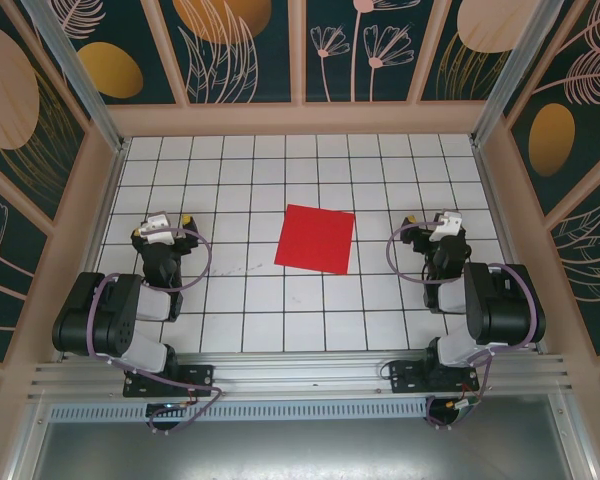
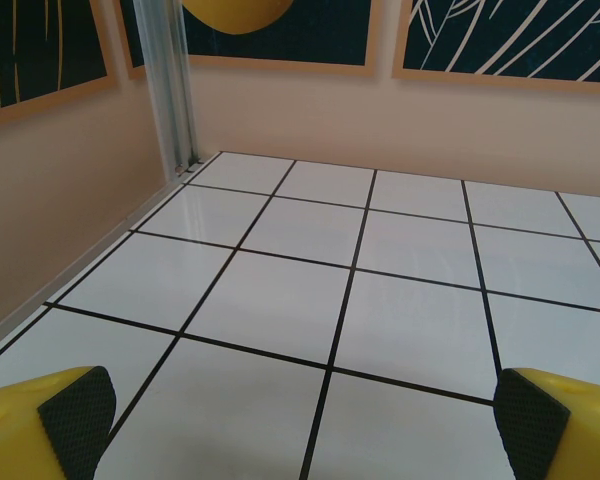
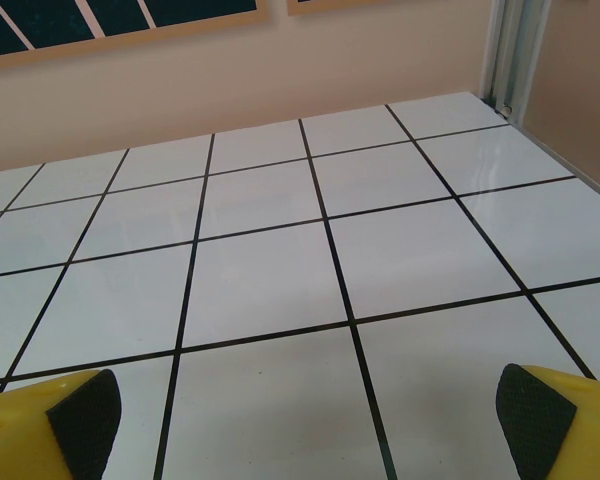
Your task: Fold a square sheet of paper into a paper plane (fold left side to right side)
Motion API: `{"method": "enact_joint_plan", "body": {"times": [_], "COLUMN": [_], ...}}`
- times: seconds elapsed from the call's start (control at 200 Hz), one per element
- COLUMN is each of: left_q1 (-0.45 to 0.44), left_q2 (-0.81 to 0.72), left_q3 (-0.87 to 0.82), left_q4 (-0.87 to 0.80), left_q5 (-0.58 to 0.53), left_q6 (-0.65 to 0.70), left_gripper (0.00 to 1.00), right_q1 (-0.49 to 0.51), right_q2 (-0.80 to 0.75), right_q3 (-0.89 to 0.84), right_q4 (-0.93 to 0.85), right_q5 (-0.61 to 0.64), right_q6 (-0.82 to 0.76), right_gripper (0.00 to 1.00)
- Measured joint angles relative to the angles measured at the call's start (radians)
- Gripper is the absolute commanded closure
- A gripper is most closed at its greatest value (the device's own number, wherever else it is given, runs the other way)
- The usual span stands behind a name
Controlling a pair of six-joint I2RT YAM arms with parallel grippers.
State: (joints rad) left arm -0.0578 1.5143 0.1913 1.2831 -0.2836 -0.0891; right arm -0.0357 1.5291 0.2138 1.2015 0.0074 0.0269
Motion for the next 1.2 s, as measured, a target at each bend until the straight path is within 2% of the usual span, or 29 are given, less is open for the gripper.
{"method": "enact_joint_plan", "body": {"times": [0.515,0.666,0.776,0.861,0.966,1.106,1.196], "left_q1": [0.0,0.0,0.0,0.002,0.002,-0.027,-0.097], "left_q2": [-0.008,-0.176,-0.344,-0.404,-0.389,-0.257,-0.161], "left_q3": [0.0,0.002,0.078,0.194,0.319,0.44,0.481], "left_q4": [-0.004,-0.104,-0.304,-0.471,-0.616,-0.783,-0.89], "left_q5": [-0.003,-0.015,-0.008,0.058,0.206,0.428,0.543], "left_q6": [0.0,-0.006,-0.076,-0.181,-0.306,-0.43,-0.474], "left_gripper": [0.01,0.01,0.01,0.01,0.02,0.04,0.07], "right_q1": [0.0,0.0,0.0,0.004,0.04,0.16,0.25], "right_q2": [0.0,-0.05,-0.141,-0.196,-0.208,-0.14,-0.045], "right_q3": [0.002,0.047,0.124,0.212,0.329,0.47,0.56], "right_q4": [-0.002,-0.11,-0.267,-0.41,-0.576,-0.753,-0.848], "right_q5": [0.0,0.004,0.003,-0.01,-0.034,-0.055,-0.058], "right_q6": [0.001,0.002,0.018,0.068,0.153,0.237,0.266], "right_gripper": [0.01,0.01,0.01,0.01,0.01,0.01,0.01]}}
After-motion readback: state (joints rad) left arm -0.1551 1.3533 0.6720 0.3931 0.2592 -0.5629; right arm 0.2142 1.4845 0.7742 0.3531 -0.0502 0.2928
